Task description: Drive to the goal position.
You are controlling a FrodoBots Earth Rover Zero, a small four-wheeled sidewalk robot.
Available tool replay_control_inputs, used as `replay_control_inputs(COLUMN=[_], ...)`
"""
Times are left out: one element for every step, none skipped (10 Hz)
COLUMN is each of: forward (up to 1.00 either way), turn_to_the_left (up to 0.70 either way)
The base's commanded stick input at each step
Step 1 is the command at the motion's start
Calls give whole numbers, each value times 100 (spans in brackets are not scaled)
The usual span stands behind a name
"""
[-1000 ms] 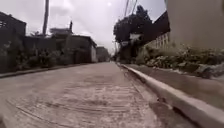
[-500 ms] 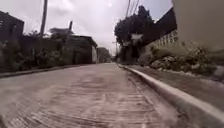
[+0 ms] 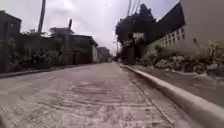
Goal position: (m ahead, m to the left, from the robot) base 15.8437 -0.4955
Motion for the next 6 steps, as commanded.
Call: replay_control_inputs(forward=[100,100,100,100,100,100], turn_to_the_left=[0,0,0,0,-40,-40])
